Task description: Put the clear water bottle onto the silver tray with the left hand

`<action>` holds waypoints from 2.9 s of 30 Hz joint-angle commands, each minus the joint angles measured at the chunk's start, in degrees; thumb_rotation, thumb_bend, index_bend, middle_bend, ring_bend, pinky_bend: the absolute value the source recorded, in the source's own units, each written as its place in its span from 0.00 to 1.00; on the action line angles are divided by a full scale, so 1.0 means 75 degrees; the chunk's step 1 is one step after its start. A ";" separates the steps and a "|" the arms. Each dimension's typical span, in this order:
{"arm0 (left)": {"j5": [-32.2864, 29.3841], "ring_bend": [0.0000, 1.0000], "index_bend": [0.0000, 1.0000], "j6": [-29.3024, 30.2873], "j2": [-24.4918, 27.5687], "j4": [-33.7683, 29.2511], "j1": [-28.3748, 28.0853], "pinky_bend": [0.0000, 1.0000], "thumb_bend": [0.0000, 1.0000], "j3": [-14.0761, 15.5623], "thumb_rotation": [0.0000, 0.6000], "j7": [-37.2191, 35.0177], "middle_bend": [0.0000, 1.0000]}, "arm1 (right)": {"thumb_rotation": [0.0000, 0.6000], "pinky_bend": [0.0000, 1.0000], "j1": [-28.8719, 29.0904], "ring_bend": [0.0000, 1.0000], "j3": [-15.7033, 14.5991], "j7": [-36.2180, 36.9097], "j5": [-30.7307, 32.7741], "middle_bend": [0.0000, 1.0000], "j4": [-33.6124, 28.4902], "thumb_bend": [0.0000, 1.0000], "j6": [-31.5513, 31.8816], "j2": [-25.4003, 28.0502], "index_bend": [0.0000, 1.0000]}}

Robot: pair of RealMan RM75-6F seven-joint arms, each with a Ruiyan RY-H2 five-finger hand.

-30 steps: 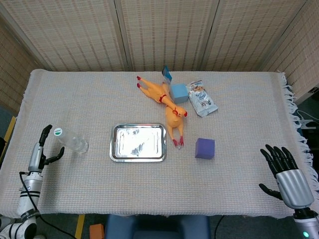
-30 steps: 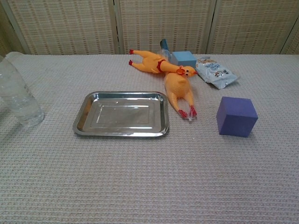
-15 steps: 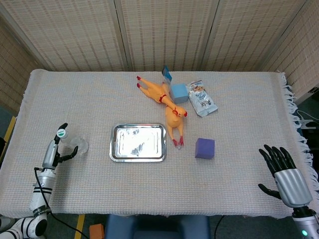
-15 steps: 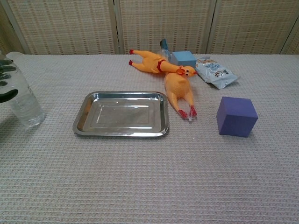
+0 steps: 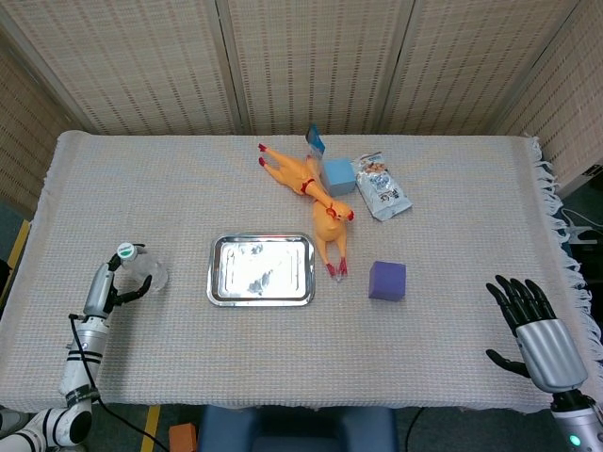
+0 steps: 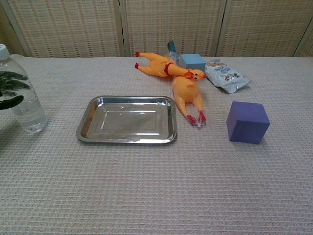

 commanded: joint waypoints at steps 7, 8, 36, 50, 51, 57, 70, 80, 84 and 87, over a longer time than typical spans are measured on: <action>0.0100 0.22 0.36 0.0211 0.0058 -0.0105 0.0036 0.28 0.39 -0.0023 1.00 -0.0065 0.40 | 1.00 0.00 0.0043 0.00 -0.0035 0.0037 0.0007 0.00 -0.0014 0.00 -0.0112 0.0016 0.00; 0.0131 0.22 0.36 0.0302 0.0057 -0.0089 0.0051 0.28 0.40 -0.0033 1.00 -0.0061 0.40 | 1.00 0.00 0.0047 0.00 -0.0040 0.0049 0.0005 0.00 -0.0015 0.00 -0.0120 0.0019 0.00; 0.1071 0.18 0.33 0.0925 0.0938 -0.2131 0.0346 0.26 0.41 0.0209 1.00 -0.1411 0.35 | 1.00 0.00 0.0188 0.00 -0.0247 0.0300 -0.0138 0.00 -0.0058 0.00 -0.0423 0.0157 0.00; 0.0560 0.17 0.32 0.1169 0.0836 -0.1144 -0.0076 0.25 0.41 -0.0652 1.00 -0.1307 0.35 | 1.00 0.00 0.0212 0.00 -0.0255 0.0296 -0.0039 0.00 -0.0087 0.00 -0.0531 0.0164 0.00; 0.0668 0.17 0.32 0.1366 0.0882 -0.1269 -0.0072 0.24 0.41 -0.0685 1.00 -0.1221 0.35 | 1.00 0.00 0.0224 0.00 -0.0262 0.0281 -0.0034 0.00 -0.0091 0.00 -0.0567 0.0157 0.00; 0.0828 0.16 0.31 0.1576 0.1157 -0.1999 -0.0015 0.24 0.41 -0.0558 1.00 -0.0877 0.34 | 1.00 0.00 0.0260 0.00 -0.0306 0.0230 -0.0039 0.00 -0.0126 0.00 -0.0679 0.0158 0.00; 0.0756 0.16 0.30 0.0779 0.0937 -0.1617 -0.0123 0.23 0.41 -0.0007 1.00 -0.1170 0.33 | 1.00 0.00 0.0255 0.00 -0.0338 0.0286 -0.0041 0.00 -0.0157 0.00 -0.0670 0.0208 0.00; 0.0897 0.16 0.30 0.1431 0.1302 -0.2437 -0.0175 0.23 0.41 -0.0339 1.00 -0.0584 0.33 | 1.00 0.00 0.0276 0.00 -0.0369 0.0287 -0.0050 0.00 -0.0154 0.00 -0.0726 0.0213 0.00; 0.0871 0.16 0.30 0.1365 0.1278 -0.2398 -0.0173 0.23 0.41 -0.0270 1.00 -0.0548 0.32 | 1.00 0.00 0.0276 0.00 -0.0368 0.0291 -0.0050 0.00 -0.0156 0.00 -0.0722 0.0215 0.00; 0.0763 0.16 0.30 0.0937 0.1189 -0.2173 -0.0181 0.23 0.41 0.0022 1.00 -0.0544 0.32 | 1.00 0.00 0.0266 0.00 -0.0373 0.0289 -0.0074 0.00 -0.0149 0.00 -0.0688 0.0204 0.00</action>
